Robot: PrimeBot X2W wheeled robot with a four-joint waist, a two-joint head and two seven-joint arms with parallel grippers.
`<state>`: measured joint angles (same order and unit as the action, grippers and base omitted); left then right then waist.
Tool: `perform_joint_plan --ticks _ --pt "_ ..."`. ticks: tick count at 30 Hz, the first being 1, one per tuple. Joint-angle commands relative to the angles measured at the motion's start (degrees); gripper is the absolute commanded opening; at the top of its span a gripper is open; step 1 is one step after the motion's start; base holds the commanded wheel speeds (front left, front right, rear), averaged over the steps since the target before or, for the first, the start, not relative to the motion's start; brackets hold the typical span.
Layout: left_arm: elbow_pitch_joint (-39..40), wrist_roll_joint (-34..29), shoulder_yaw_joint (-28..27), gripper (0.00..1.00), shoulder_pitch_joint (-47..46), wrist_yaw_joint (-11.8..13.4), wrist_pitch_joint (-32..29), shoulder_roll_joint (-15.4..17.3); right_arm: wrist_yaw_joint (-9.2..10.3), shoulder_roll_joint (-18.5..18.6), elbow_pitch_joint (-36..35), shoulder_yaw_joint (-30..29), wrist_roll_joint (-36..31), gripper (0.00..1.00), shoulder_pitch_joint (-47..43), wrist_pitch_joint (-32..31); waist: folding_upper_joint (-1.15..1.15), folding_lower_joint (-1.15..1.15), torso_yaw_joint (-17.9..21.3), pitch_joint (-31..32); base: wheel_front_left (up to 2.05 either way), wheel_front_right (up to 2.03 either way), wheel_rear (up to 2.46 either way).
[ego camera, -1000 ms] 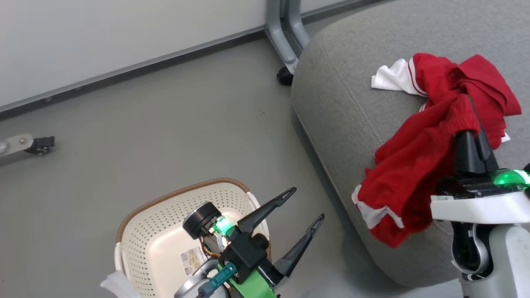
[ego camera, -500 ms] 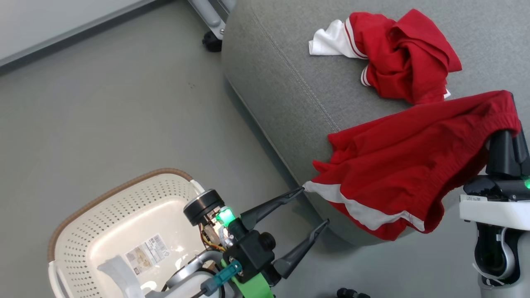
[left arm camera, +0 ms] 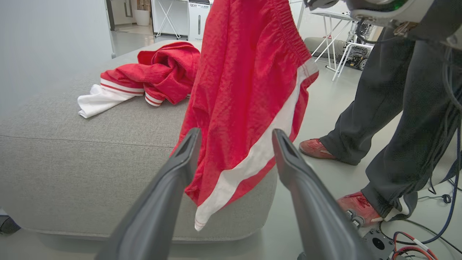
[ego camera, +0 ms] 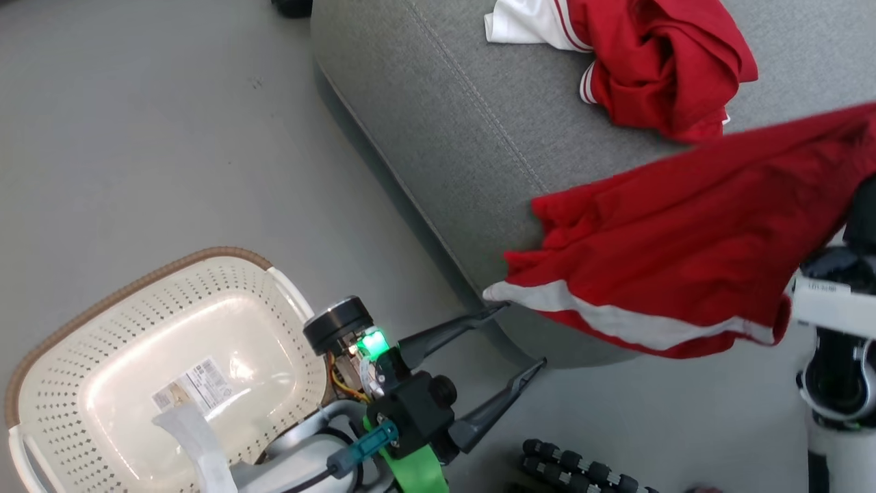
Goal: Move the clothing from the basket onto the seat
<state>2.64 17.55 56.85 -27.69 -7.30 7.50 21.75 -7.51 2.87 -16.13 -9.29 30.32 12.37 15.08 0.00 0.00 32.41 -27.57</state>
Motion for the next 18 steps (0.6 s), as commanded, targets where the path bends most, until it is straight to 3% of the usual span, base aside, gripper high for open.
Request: perform_joint_plan --ticks 1,8,12,18 --pt "0.47 -0.36 -0.43 1.00 -1.11 0.19 -0.60 1.06 0.03 0.06 -0.76 0.30 -1.09 0.00 3.37 0.14 0.00 0.00 0.05 -3.10 0.00 0.00 0.00" --pt "4.88 -1.25 -2.06 1.00 -2.71 1.24 -4.43 5.45 0.03 0.14 -1.04 -0.59 -9.65 0.00 27.92 0.14 0.00 0.00 -1.29 -10.39 0.00 0.00 0.00" --pt "7.18 -2.20 -2.80 1.00 -4.01 1.70 -4.51 6.72 0.04 3.45 1.13 -4.37 -13.20 0.00 39.72 0.13 0.00 0.00 -3.50 -13.28 0.00 0.00 0.00" --pt "9.34 -3.04 -3.34 1.00 -5.71 2.15 -3.92 7.12 0.05 9.55 9.44 -11.70 -16.01 0.00 47.67 0.12 0.00 0.00 -6.04 -16.46 0.00 0.00 0.00"
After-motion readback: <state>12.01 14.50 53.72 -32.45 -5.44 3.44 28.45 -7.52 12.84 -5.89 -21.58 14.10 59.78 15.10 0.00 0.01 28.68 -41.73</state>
